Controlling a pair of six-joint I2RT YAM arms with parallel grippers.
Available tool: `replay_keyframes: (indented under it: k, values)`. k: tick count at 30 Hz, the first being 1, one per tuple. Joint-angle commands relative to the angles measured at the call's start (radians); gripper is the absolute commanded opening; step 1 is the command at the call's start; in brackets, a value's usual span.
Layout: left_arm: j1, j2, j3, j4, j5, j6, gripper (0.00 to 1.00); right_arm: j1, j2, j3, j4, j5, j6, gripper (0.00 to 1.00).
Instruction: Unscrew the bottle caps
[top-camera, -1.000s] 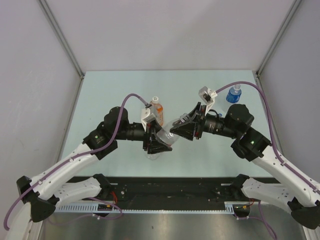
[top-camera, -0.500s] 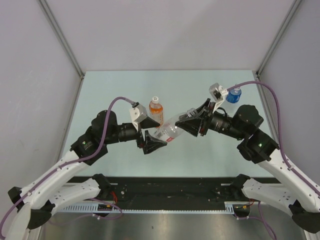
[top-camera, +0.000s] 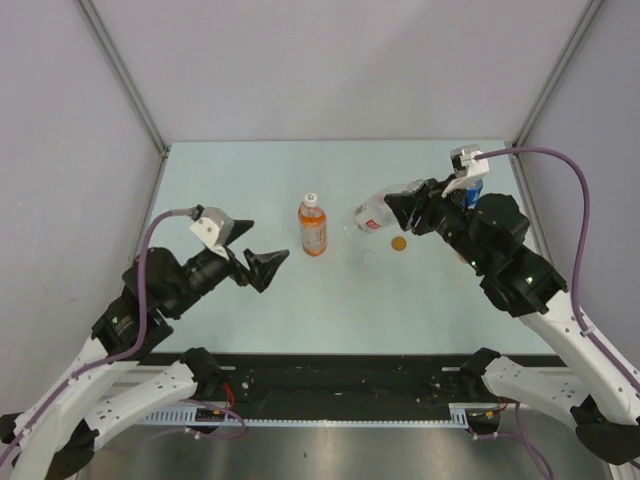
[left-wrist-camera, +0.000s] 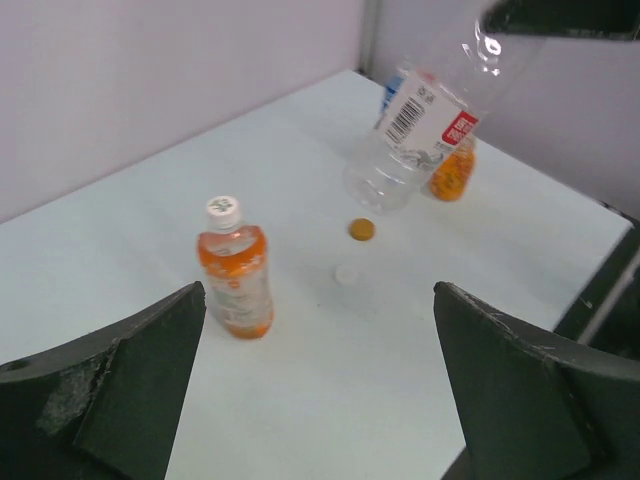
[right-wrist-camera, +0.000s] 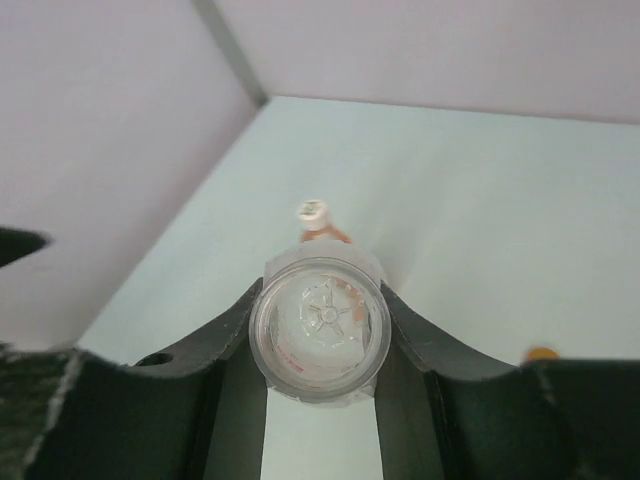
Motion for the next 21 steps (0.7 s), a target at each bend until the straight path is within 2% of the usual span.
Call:
replay_keyframes:
  k: [1, 4, 10, 21]
  values:
    - [0.005, -0.047, 0.029, -0.026, -0.247, -0.042, 0.99, -0.016, 0.087, 0.031, -0.040, 0.330, -0.048, 0.28]
    - [0.005, -0.067, 0.009, -0.018, -0.271, -0.059, 1.00, -0.022, 0.171, 0.031, 0.010, 0.414, -0.076, 0.27]
    - [0.005, -0.070, -0.023, -0.019, -0.270, -0.079, 1.00, -0.049, 0.361, 0.057, 0.125, 0.472, -0.093, 0.27]
    - [0.005, -0.094, -0.095, -0.006, -0.268, -0.097, 1.00, -0.071, 0.567, 0.107, 0.185, 0.474, -0.085, 0.26]
